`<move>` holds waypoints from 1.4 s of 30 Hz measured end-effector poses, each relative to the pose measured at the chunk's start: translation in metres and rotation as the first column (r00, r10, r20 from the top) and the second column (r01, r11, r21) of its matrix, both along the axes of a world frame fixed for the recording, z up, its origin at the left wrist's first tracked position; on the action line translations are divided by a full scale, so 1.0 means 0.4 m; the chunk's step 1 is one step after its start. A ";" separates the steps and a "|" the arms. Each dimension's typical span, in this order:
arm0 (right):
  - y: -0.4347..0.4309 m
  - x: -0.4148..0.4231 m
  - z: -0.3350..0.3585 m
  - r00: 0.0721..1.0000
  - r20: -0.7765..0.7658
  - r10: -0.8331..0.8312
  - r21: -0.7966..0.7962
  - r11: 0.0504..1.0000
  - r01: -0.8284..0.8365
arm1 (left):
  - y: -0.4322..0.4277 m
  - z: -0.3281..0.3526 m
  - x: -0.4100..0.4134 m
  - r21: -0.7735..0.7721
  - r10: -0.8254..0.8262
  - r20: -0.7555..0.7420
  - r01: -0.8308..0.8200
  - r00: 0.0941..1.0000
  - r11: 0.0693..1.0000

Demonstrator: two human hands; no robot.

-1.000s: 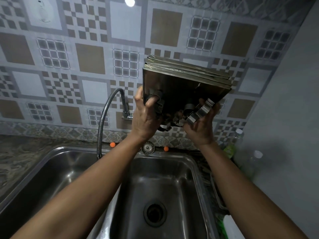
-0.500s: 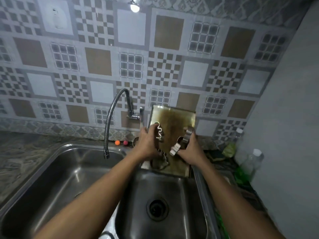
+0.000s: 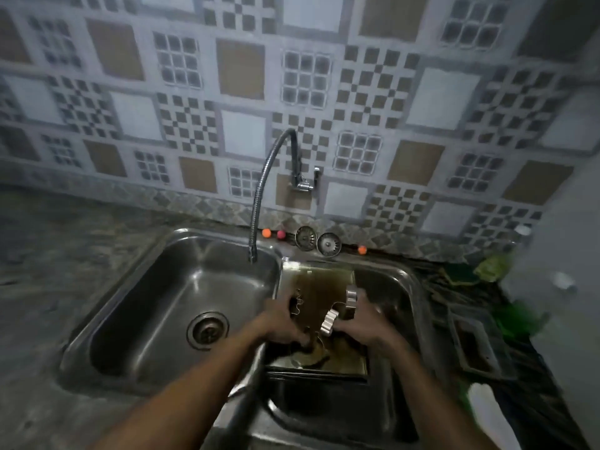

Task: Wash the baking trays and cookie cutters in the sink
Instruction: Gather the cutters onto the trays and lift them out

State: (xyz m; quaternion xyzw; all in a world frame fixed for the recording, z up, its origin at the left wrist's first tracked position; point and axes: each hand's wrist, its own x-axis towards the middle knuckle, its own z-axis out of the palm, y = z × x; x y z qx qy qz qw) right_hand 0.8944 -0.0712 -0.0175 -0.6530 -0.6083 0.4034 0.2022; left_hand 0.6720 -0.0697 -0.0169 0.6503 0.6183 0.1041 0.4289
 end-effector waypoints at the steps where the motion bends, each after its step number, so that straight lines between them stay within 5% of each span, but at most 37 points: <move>1: -0.003 -0.033 -0.002 0.999 -0.025 0.021 -0.006 1.000 -0.022 | -0.010 -0.009 -0.033 -0.007 0.019 0.037 -0.018 0.999 1.000; 12: -0.021 -0.624 -0.085 0.934 -0.254 0.251 -0.005 0.965 -0.260 | -0.062 -0.026 -0.623 -0.017 0.124 -0.083 -0.126 0.989 0.992; 19: 0.060 -1.067 -0.087 0.889 -0.410 0.204 0.033 0.977 -0.209 | 0.037 -0.046 -1.071 0.053 0.159 -0.112 -0.154 0.981 0.987; 24: 0.165 -1.293 -0.100 0.906 -0.382 0.183 -0.002 0.980 -0.198 | 0.116 -0.026 -1.289 0.061 0.176 -0.102 -0.170 0.979 0.984; 32: 0.327 -1.501 -0.230 0.923 -0.336 0.187 0.016 0.981 -0.193 | 0.232 -0.032 -1.481 0.060 0.220 -0.221 -0.212 0.950 0.976; 42: 0.362 -1.525 -0.178 0.959 -0.275 0.064 -0.074 0.993 -0.087 | 0.317 -0.078 -1.490 0.013 0.147 -0.281 -0.150 0.948 0.989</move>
